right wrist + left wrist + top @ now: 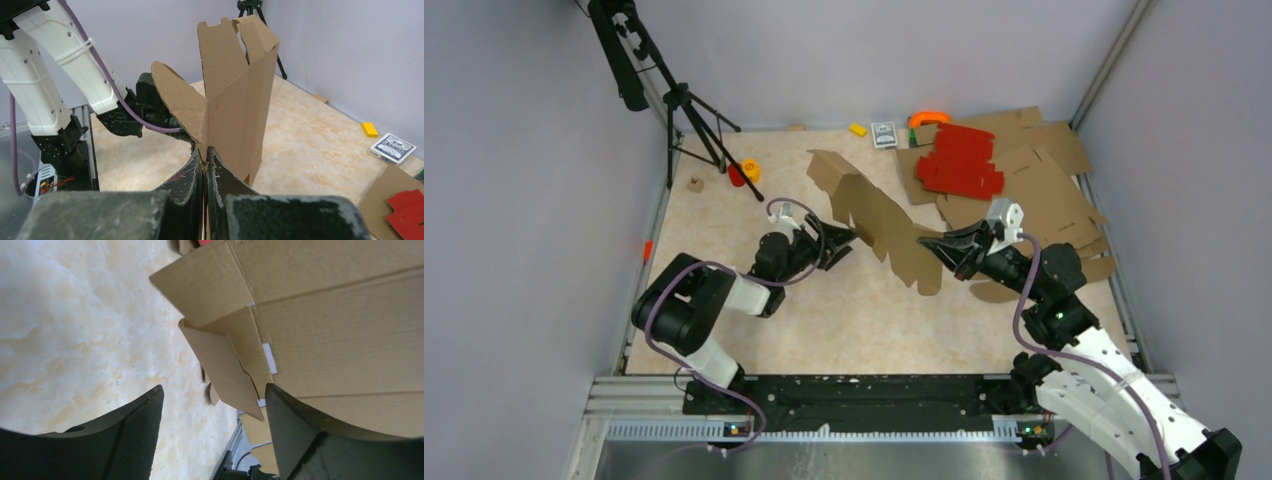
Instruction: Fold the paper box
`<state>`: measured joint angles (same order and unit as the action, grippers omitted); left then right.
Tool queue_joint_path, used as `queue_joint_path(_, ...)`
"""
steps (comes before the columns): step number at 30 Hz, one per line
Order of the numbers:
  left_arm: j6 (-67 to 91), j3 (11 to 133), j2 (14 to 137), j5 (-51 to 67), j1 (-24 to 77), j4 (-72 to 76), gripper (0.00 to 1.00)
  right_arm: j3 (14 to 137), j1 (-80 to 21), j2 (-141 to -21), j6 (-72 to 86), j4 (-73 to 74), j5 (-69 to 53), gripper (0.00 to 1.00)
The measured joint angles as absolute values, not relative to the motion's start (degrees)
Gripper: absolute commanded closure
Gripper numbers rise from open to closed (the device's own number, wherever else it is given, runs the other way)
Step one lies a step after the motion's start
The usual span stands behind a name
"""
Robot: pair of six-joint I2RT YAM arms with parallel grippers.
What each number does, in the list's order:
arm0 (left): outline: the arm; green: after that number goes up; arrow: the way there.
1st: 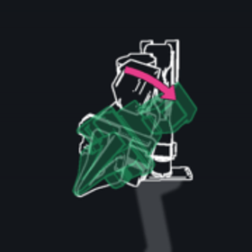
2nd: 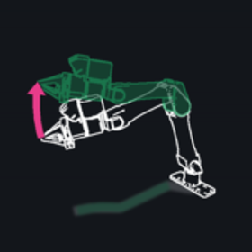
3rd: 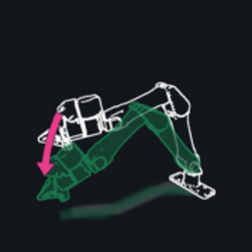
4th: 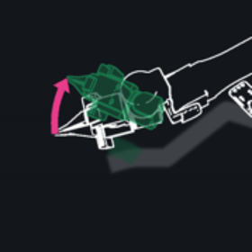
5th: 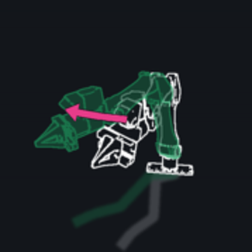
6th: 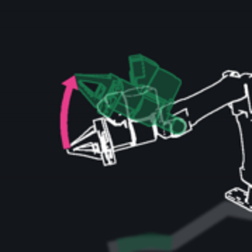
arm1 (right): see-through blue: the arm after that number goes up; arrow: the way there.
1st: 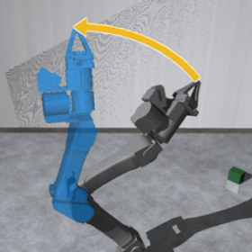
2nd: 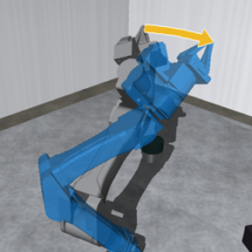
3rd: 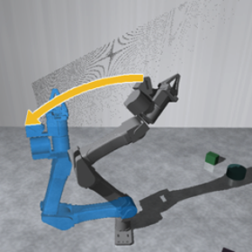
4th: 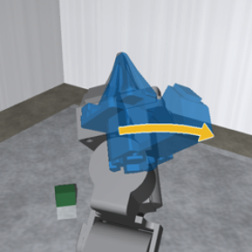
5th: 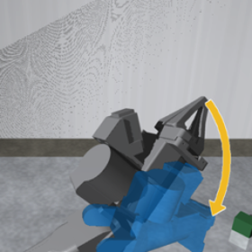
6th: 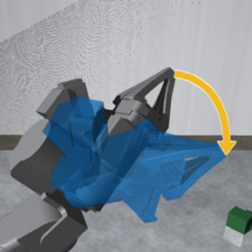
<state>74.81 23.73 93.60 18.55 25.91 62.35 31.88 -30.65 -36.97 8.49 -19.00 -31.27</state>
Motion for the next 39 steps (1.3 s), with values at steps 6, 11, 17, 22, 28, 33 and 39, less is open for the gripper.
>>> queue_joint_path(6,73.28,23.79,92.95,18.17,25.91,60.64,0.24,31.86,-30.65,-36.97,8.49,-19.03,-31.14,1.0)
queue_joint_path(11,72.95,24.47,92.62,18.15,26.0,59.55,0.71,31.81,-30.65,-36.95,8.49,-19.03,-31.14,1.0)
queue_joint_path(17,72.53,24.99,93.56,18.35,26.04,59.53,0.99,31.62,-30.65,-36.18,8.49,-19.07,-30.11,1.0)
queue_joint_path(22,72.14,24.99,93.58,18.37,26.02,59.24,1.0,31.0,-30.65,-34.89,8.4,-18.31,-26.41,1.0)
queue_joint_path(28,69.71,23.44,91.94,17.82,26.02,56.14,1.0,29.47,-30.65,-35.66,8.47,-17.54,-19.03,1.0)
queue_joint_path(33,66.85,21.1,89.82,16.32,26.41,53.28,1.0,26.57,-30.65,-39.66,10.26,-17.89,-13.82,1.0)
queue_joint_path(39,61.6,20.12,89.1,12.14,30.26,47.64,1.0,23.66,-31.38,-46.41,13.23,-19.31,-8.49,1.0)
